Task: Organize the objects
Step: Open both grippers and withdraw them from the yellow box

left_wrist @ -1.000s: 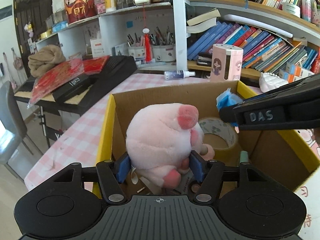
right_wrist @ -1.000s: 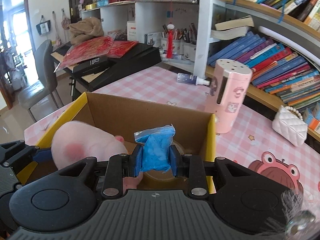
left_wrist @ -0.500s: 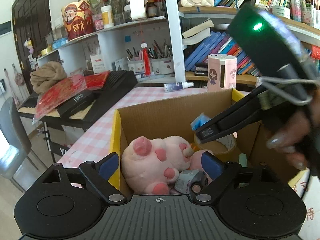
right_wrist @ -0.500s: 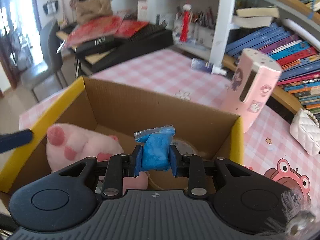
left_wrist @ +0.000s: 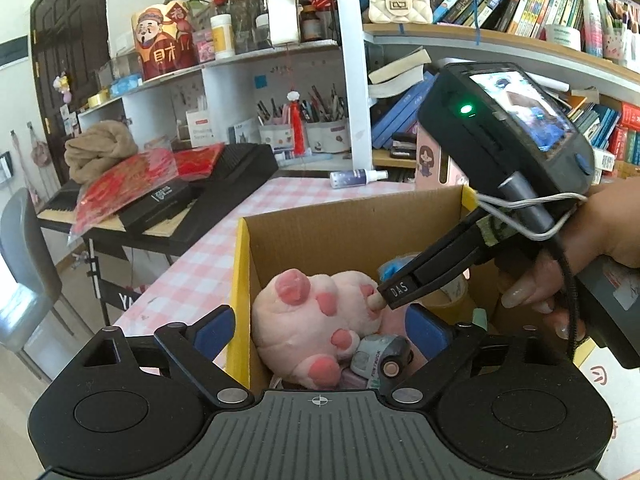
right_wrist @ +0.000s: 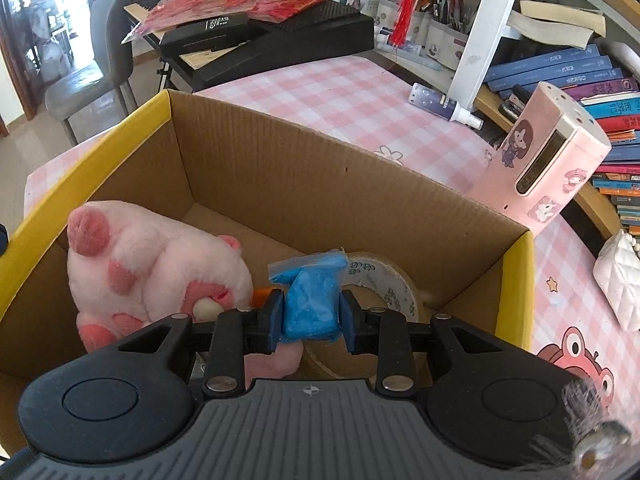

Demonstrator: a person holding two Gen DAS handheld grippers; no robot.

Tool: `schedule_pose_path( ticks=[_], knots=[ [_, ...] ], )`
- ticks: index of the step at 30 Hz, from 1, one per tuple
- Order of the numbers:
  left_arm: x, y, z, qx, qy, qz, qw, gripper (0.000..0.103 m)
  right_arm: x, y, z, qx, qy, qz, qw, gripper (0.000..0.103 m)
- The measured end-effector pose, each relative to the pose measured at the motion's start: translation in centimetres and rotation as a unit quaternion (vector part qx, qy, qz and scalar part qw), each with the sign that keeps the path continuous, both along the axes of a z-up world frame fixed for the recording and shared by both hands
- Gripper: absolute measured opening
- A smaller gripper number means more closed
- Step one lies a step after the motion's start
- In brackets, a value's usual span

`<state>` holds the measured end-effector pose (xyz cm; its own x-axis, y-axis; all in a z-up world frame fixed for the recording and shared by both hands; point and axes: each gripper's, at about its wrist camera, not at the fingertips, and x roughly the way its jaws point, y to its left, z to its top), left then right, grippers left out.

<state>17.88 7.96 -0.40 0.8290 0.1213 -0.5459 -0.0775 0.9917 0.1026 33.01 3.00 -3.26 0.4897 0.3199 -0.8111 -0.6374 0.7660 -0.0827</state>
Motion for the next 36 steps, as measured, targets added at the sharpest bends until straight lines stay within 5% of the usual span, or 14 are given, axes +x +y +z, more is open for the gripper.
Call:
schedule_pose_path(
  ticks=[11, 19, 22, 36],
  knots=[
    [-2.8, 0.1, 1.9, -0.016, -0.033, -0.002, 0.9993, 0.099, -4.9, -3.8, 4.6, 0.063, -0.062, -0.055, 0.995, 0.051],
    [-6.0, 0.2, 2.5, -0.023, -0.040, 0.004, 0.9989, 0.101, -10.8, -7.9, 7.5, 0.105, -0.117, -0.142, 0.977, 0.073],
    [-7.5, -0.1, 2.5, -0.024, -0.040, -0.002, 0.9989, 0.101, -13.5, -9.3, 7.6, 0.111, -0.132, -0.174, 0.969, 0.084],
    [-13.9, -1.1, 0.7, -0.034, 0.001, -0.013, 0.9993, 0.103, -25.4, -12.7, 5.3, 0.095, -0.150, -0.280, 0.943, 0.094]
  ],
)
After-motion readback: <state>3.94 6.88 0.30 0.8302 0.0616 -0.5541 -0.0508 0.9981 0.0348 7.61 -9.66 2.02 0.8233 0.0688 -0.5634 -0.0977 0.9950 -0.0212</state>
